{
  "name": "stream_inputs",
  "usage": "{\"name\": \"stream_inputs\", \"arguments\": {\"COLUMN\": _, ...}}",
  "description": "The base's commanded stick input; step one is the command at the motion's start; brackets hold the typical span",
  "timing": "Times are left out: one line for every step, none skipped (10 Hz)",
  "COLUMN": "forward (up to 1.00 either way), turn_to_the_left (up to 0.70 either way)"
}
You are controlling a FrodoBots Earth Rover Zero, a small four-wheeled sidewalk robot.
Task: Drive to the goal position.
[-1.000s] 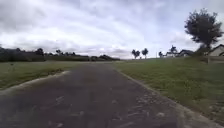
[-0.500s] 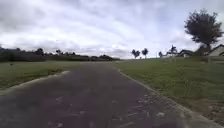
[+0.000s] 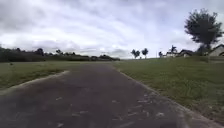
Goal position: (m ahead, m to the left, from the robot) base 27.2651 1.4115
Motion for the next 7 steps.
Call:
{"name": "stream_inputs", "arguments": {"forward": 0.09, "turn_to_the_left": 0.01}}
{"name": "stream_inputs", "arguments": {"forward": 0.09, "turn_to_the_left": 0.01}}
{"name": "stream_inputs", "arguments": {"forward": 0.09, "turn_to_the_left": 0.01}}
{"name": "stream_inputs", "arguments": {"forward": 0.09, "turn_to_the_left": 0.01}}
{"name": "stream_inputs", "arguments": {"forward": 0.09, "turn_to_the_left": 0.01}}
{"name": "stream_inputs", "arguments": {"forward": 0.09, "turn_to_the_left": 0.01}}
{"name": "stream_inputs", "arguments": {"forward": 0.09, "turn_to_the_left": 0.01}}
